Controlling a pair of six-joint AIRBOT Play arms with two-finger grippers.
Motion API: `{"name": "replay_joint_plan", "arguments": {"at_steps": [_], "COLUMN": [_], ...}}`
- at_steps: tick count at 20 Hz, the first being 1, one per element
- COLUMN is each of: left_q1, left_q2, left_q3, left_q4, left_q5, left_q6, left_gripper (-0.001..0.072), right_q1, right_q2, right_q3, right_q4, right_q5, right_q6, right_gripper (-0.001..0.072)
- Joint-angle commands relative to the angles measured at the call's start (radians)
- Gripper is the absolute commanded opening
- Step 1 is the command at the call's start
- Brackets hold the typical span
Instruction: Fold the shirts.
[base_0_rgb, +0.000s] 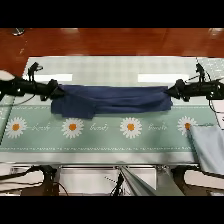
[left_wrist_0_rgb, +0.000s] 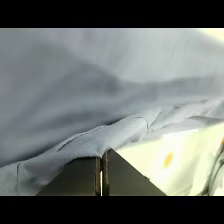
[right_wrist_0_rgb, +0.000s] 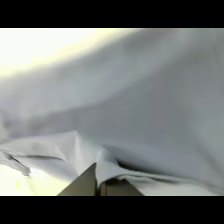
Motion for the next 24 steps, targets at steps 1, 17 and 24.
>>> {"name": "replay_joint_plan", "arguments": {"at_steps": [1,17,24], "left_q1": [-0.029,0.002,0.219], "left_q2": [-0.202,-0.399,-0.085], "left_q3": [0.248,0.475,0.278], "left_q4": [-0.004,0.094,0.507], "left_q5": [-0.052,-0.288,-0.256], "left_q6": [-0.05,-0.113,-0.198], "left_gripper": [0.0026,0.0707,0.0706], "right_q1": [0.0,-0.022,-0.227], "right_q2": [-0.118,-0.216,-0.176], "right_q3": [0.106,0.169,0.233], "right_q4": [0.069,0.097,-0.214], "right_q5": [-0.005,-0.071,0.188], "right_q6": [-0.005,0.013,0.034], "right_gripper": [0.0026,0.0629,0.0629]}}
